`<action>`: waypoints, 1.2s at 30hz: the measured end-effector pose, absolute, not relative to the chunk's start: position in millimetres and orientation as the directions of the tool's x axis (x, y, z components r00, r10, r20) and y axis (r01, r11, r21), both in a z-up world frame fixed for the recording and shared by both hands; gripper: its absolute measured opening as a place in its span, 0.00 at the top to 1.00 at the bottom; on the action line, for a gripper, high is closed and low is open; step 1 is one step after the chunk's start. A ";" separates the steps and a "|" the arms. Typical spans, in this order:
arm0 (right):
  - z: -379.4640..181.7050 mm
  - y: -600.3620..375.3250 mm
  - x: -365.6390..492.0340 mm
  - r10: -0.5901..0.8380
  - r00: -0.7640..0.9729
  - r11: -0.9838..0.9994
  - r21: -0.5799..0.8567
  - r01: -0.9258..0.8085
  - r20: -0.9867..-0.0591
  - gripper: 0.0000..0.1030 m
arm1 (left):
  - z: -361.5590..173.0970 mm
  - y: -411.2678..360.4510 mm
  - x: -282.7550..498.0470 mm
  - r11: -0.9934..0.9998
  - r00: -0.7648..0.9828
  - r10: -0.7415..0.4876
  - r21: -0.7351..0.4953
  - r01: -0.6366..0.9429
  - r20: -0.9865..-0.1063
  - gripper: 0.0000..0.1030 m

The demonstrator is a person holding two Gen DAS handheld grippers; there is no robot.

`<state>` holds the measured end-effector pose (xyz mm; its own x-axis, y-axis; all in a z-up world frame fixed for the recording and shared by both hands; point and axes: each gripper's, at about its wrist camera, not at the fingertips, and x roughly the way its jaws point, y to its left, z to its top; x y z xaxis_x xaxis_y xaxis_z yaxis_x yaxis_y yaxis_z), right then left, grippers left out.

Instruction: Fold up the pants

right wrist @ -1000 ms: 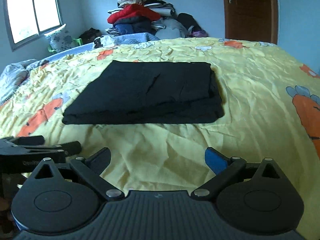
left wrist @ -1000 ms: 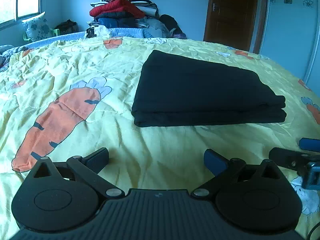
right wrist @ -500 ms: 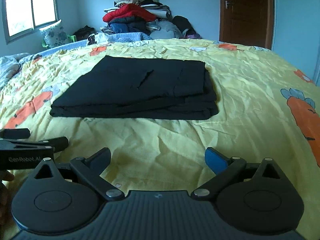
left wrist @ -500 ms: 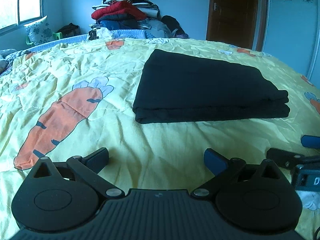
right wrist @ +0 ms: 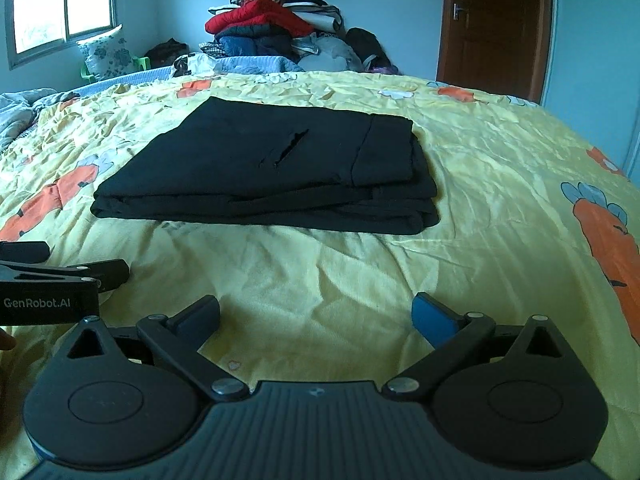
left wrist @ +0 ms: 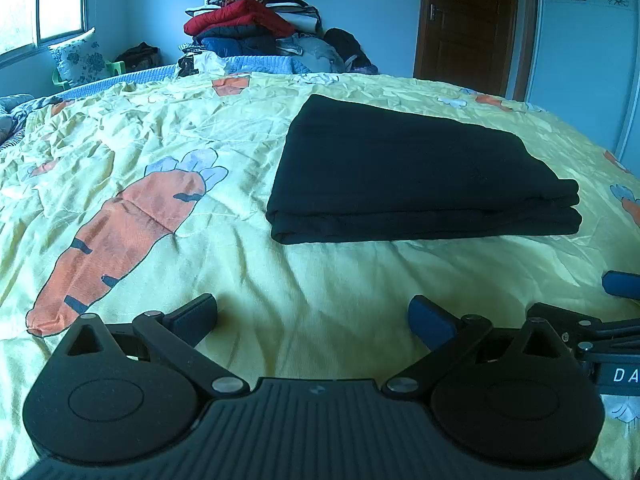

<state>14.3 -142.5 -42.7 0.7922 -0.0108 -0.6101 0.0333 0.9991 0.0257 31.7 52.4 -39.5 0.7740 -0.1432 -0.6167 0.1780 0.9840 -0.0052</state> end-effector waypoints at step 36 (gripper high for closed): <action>-43.8 -147.6 14.6 -0.055 0.791 0.996 0.024 0.087 -0.610 0.00 | -39.4 52.4 31.5 0.984 0.774 -0.143 -0.004 0.178 -0.617 0.00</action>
